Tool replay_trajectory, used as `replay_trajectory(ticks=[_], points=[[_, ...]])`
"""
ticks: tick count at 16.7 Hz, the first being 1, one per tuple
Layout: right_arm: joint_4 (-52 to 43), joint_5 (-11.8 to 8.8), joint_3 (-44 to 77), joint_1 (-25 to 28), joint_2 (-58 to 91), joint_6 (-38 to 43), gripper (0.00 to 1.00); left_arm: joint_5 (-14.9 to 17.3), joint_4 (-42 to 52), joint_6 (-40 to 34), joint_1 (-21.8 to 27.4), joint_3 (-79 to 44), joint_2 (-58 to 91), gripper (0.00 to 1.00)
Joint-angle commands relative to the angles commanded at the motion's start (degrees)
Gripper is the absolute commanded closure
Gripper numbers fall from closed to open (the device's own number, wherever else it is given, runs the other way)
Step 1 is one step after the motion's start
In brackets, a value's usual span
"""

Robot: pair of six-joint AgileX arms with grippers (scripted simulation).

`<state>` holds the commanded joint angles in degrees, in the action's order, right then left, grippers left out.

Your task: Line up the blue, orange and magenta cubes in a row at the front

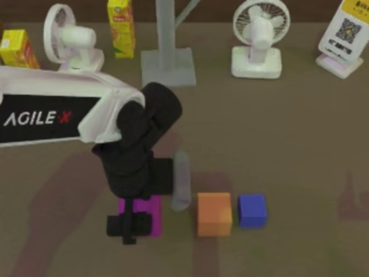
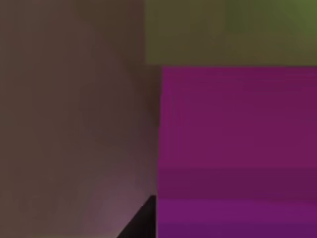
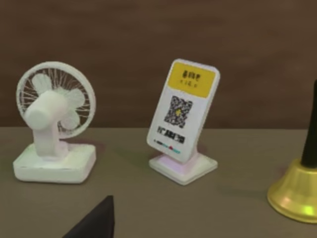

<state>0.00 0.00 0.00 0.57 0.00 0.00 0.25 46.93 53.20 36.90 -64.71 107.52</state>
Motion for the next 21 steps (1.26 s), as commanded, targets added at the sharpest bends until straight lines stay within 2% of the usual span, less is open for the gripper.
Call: replay_trajectory(ticks=[1,2,12,18,21], points=[[0.0,0.0,0.0,0.0,0.0,0.0,0.0,0.0,0.0,0.0,0.0,0.0,0.0,0.02],[0.0,0.0,0.0,0.0,0.0,0.0,0.0,0.0,0.0,0.0,0.0,0.0,0.0,0.0],[0.0,0.0,0.0,0.0,0.0,0.0,0.0,0.0,1.0,0.0,-0.1,-0.9,-0.4,0.0],[0.0,0.0,0.0,0.0,0.0,0.0,0.0,0.0,13.6,-0.1,-1.0,-8.4,-4.6,0.0],[0.0,0.0,0.0,0.0,0.0,0.0,0.0,0.0,15.5,-0.2,-1.2,-9.8,-5.7,0.0]])
